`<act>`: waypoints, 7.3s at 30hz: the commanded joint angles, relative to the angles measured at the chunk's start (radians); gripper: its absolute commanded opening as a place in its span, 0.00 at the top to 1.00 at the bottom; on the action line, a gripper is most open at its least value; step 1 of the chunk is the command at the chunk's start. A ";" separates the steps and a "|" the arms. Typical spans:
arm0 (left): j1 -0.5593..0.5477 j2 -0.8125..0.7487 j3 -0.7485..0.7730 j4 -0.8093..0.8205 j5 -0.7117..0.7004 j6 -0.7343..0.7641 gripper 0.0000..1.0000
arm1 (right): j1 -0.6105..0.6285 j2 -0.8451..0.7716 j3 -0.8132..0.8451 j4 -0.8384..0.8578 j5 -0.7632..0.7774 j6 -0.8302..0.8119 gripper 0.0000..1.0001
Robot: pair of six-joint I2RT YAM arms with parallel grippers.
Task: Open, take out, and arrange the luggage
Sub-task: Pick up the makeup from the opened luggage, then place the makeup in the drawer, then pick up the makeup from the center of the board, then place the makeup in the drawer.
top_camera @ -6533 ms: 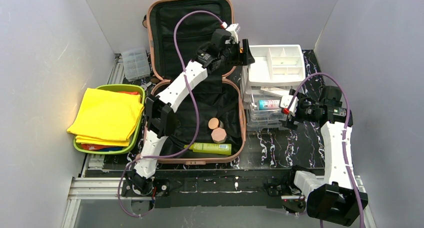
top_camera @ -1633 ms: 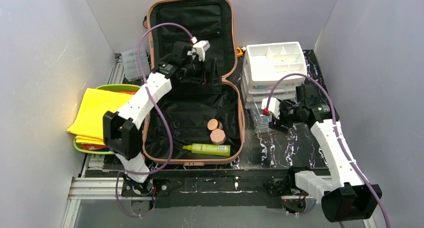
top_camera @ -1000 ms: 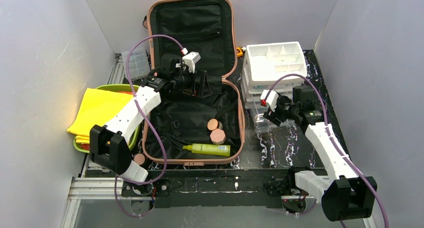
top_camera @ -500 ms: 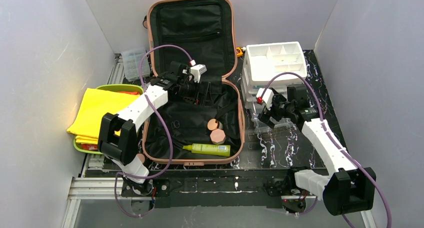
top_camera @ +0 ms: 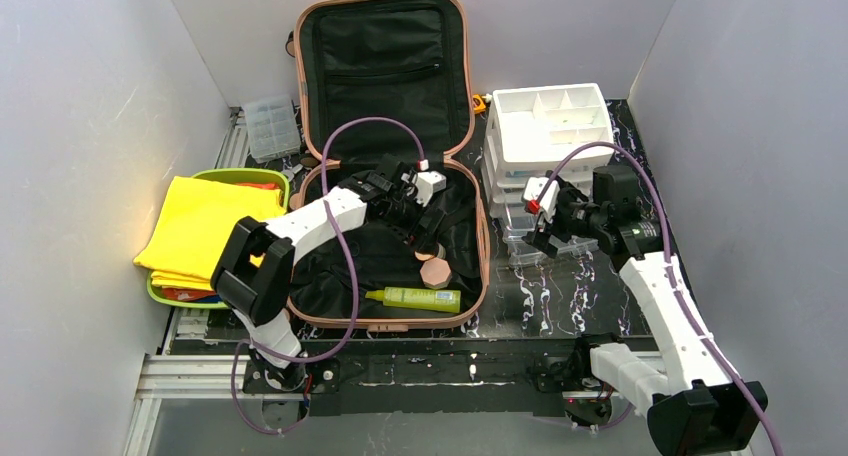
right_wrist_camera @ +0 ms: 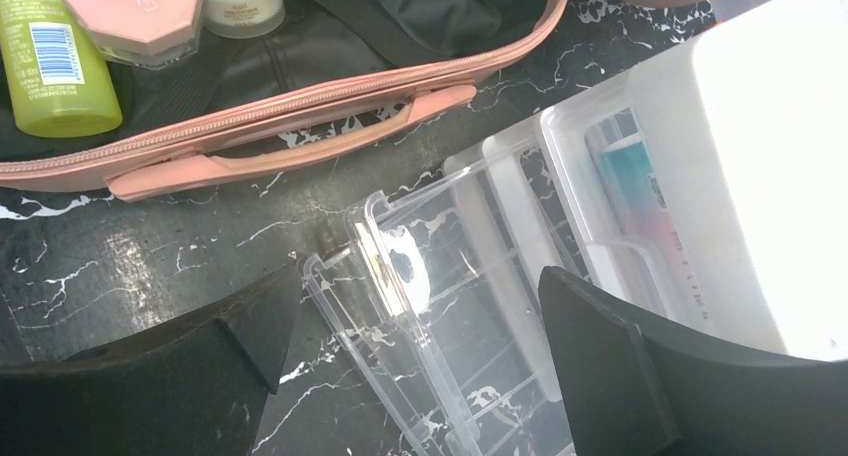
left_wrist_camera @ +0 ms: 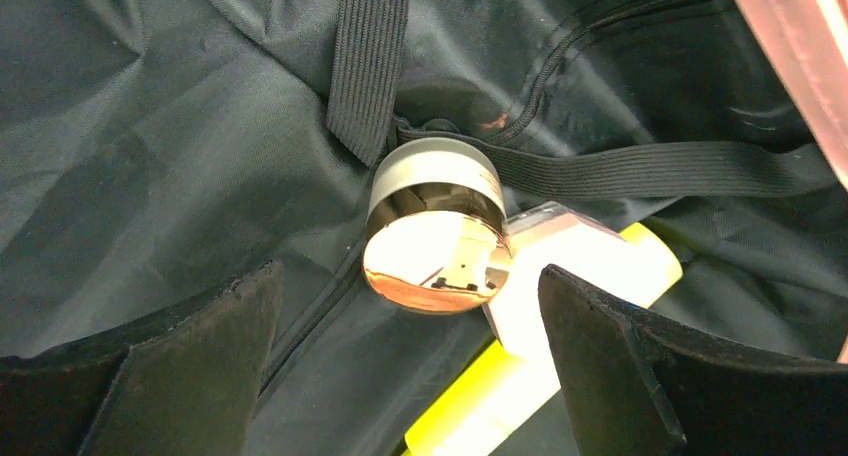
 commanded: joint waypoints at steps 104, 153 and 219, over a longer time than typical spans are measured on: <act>-0.026 -0.221 0.423 -0.222 -0.161 -0.052 0.02 | 0.010 0.138 0.339 -0.159 -0.172 0.137 0.02; 0.752 -0.744 -0.371 -0.282 0.253 0.201 0.02 | 0.734 0.742 0.364 0.021 0.302 0.040 0.58; 0.766 -0.663 -0.268 -0.299 0.312 0.208 0.02 | -0.215 0.419 0.168 0.164 0.495 0.294 0.22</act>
